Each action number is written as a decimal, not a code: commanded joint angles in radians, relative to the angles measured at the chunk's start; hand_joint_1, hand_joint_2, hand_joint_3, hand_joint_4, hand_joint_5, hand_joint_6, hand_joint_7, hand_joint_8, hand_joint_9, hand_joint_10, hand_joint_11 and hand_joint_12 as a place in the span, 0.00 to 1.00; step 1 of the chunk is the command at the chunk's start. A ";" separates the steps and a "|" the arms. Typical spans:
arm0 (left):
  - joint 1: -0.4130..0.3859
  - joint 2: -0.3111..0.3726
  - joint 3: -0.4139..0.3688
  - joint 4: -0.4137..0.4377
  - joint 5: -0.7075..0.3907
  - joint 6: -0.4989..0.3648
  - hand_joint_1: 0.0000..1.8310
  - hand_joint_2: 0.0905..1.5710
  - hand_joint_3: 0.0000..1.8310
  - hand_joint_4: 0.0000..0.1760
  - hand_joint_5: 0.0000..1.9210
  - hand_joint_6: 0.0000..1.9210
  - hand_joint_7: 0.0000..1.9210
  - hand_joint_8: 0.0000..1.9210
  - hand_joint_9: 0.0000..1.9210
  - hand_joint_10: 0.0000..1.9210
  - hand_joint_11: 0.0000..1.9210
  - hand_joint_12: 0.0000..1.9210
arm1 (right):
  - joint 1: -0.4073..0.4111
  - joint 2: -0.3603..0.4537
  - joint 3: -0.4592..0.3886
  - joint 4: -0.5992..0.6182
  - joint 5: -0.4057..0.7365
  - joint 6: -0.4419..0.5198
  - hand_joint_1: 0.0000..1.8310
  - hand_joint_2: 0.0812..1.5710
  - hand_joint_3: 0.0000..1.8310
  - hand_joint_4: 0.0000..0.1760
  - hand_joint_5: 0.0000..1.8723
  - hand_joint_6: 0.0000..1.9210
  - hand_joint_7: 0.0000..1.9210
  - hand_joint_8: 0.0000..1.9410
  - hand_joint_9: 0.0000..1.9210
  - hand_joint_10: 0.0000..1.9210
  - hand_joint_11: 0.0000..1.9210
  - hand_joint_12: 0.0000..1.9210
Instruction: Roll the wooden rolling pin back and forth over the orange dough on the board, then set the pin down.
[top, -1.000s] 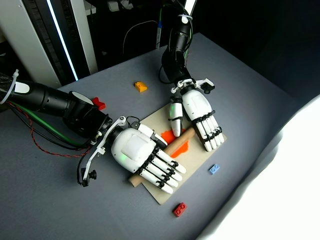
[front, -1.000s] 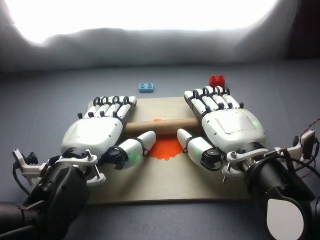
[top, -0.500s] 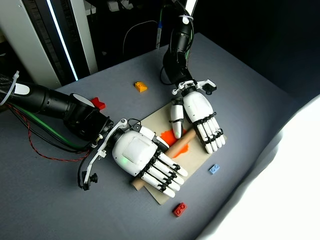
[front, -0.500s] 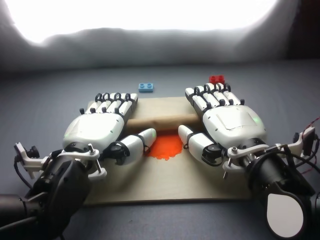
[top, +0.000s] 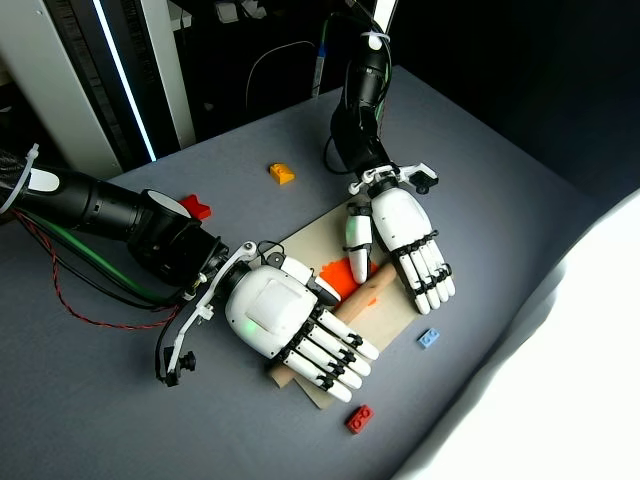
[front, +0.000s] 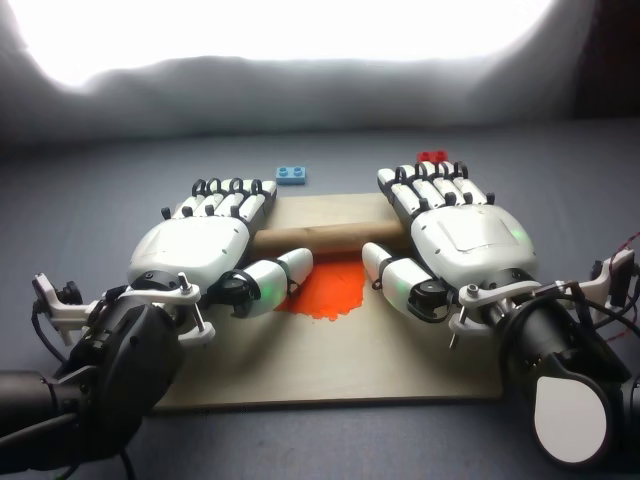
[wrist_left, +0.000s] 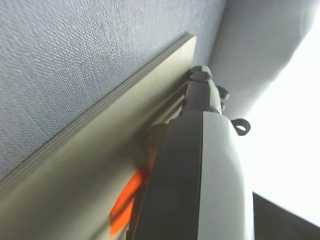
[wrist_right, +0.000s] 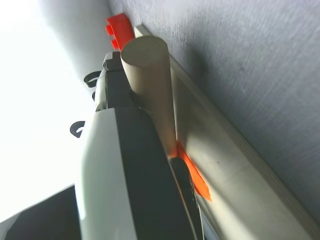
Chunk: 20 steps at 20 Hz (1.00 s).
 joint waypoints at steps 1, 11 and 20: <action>-0.003 -0.001 0.014 -0.015 -0.050 -0.009 0.00 0.90 0.00 0.00 0.00 0.00 0.00 0.00 0.00 0.00 0.00 0.00 | 0.011 0.004 0.005 -0.054 -0.081 0.002 0.00 0.96 0.00 0.00 0.03 0.00 0.01 0.00 0.00 0.00 0.00 0.00; -0.009 -0.011 0.034 -0.041 -0.049 -0.033 0.00 0.90 0.00 0.00 0.00 0.00 0.00 0.00 0.00 0.00 0.00 0.00 | 0.017 0.005 0.015 -0.053 -0.059 0.013 0.00 0.96 0.00 0.00 0.04 0.01 0.02 0.00 0.00 0.00 0.00 0.00; -0.015 -0.028 0.061 -0.044 -0.036 -0.033 0.00 0.90 0.00 0.00 0.00 0.00 0.00 0.00 0.00 0.00 0.00 0.00 | 0.017 0.005 0.022 -0.053 -0.051 0.028 0.00 0.96 0.00 0.00 0.01 0.00 0.02 0.00 0.00 0.00 0.00 0.00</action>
